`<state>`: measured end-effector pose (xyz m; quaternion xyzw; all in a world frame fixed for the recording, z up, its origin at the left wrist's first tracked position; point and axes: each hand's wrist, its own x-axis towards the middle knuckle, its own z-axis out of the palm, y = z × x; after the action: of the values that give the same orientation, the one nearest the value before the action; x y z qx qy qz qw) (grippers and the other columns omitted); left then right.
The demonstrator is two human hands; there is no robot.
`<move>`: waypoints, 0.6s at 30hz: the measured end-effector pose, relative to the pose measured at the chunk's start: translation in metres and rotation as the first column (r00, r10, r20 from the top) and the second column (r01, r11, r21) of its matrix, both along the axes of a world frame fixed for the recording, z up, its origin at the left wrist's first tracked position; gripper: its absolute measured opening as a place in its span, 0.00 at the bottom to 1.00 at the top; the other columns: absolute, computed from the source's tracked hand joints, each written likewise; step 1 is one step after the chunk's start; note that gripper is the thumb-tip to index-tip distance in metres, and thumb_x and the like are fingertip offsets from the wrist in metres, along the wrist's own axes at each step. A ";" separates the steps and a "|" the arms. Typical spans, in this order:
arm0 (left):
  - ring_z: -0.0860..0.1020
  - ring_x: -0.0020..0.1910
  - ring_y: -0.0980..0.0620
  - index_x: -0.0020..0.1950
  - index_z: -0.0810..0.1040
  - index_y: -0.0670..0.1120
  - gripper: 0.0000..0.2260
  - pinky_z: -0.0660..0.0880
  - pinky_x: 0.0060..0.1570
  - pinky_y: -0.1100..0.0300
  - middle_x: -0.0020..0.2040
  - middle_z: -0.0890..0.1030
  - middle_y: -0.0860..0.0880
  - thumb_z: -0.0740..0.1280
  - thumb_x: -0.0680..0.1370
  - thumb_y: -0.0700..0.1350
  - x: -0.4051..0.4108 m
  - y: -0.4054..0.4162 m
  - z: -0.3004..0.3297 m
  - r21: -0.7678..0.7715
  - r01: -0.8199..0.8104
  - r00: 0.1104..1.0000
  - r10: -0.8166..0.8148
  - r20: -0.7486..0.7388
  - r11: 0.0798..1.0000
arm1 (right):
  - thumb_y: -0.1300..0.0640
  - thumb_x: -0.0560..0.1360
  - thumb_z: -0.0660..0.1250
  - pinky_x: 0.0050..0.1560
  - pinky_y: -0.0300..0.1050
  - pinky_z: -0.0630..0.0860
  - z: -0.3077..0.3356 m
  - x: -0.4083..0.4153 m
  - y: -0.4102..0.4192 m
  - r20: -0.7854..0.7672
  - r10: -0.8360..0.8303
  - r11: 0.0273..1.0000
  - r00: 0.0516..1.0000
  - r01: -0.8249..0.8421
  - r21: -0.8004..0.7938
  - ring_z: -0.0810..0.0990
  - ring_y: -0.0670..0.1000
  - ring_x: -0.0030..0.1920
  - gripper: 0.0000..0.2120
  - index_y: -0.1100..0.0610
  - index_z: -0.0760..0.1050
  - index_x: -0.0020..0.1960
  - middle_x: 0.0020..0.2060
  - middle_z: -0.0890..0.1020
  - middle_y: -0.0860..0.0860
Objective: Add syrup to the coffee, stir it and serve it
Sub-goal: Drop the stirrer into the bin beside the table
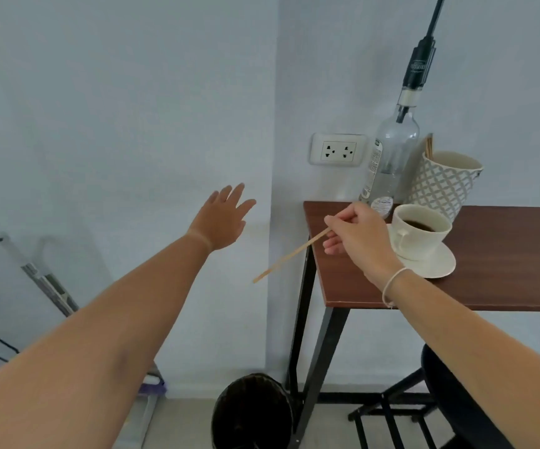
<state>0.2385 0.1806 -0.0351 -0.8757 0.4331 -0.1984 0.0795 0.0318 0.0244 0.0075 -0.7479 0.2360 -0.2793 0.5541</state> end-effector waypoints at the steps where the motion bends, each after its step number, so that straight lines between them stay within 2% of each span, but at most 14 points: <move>1: 0.53 0.76 0.40 0.77 0.54 0.49 0.24 0.54 0.73 0.46 0.78 0.50 0.41 0.54 0.81 0.48 0.005 -0.002 -0.001 0.043 0.011 0.999 -0.013 0.044 0.999 | 0.62 0.74 0.66 0.27 0.41 0.80 -0.006 0.005 0.008 -0.018 0.010 0.998 1.000 -0.011 -0.066 0.79 0.51 0.25 0.06 0.60 0.70 0.40 0.35 0.79 0.60; 4: 0.49 0.77 0.40 0.78 0.50 0.50 0.25 0.50 0.73 0.45 0.79 0.45 0.41 0.53 0.81 0.48 0.015 -0.007 -0.006 0.143 0.052 0.987 -0.072 0.144 0.988 | 0.62 0.74 0.65 0.33 0.47 0.79 -0.023 0.021 0.031 -0.074 0.053 0.973 0.996 -0.068 -0.222 0.78 0.52 0.28 0.07 0.59 0.69 0.39 0.34 0.78 0.60; 7: 0.45 0.77 0.39 0.78 0.47 0.51 0.27 0.48 0.73 0.43 0.78 0.42 0.40 0.54 0.81 0.47 0.024 -0.013 -0.010 0.173 0.054 0.977 -0.088 0.195 0.983 | 0.61 0.75 0.64 0.40 0.54 0.76 -0.043 0.036 0.051 -0.158 0.115 0.942 0.981 -0.158 -0.296 0.75 0.56 0.34 0.07 0.60 0.69 0.39 0.32 0.75 0.55; 10: 0.41 0.76 0.37 0.78 0.42 0.50 0.30 0.46 0.73 0.41 0.78 0.38 0.40 0.56 0.80 0.43 0.033 -0.016 -0.017 0.183 0.030 0.966 -0.075 0.247 0.983 | 0.60 0.77 0.61 0.38 0.51 0.73 -0.069 0.049 0.068 -0.255 0.144 0.879 0.956 -0.242 -0.412 0.72 0.52 0.34 0.08 0.59 0.67 0.40 0.31 0.72 0.50; 12: 0.39 0.76 0.37 0.78 0.40 0.50 0.34 0.45 0.72 0.40 0.77 0.37 0.40 0.58 0.79 0.41 0.038 -0.014 -0.022 0.182 0.003 0.959 -0.054 0.279 0.983 | 0.58 0.78 0.59 0.36 0.48 0.71 -0.090 0.055 0.077 -0.314 0.166 0.830 0.935 -0.304 -0.467 0.71 0.51 0.33 0.09 0.56 0.64 0.40 0.32 0.72 0.50; 18: 0.41 0.76 0.36 0.76 0.35 0.49 0.38 0.47 0.71 0.38 0.78 0.38 0.41 0.60 0.78 0.41 0.048 -0.016 -0.034 0.210 -0.013 0.919 -0.071 0.388 0.978 | 0.57 0.80 0.56 0.33 0.40 0.67 -0.148 0.074 0.081 -0.451 0.180 0.777 0.874 -0.407 -0.480 0.73 0.51 0.34 0.10 0.55 0.62 0.40 0.33 0.70 0.49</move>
<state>0.2867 0.1649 -0.0686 -0.7981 0.4398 -0.3250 0.2530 0.1061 0.1056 -0.1408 -0.9441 0.1243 -0.0939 0.2904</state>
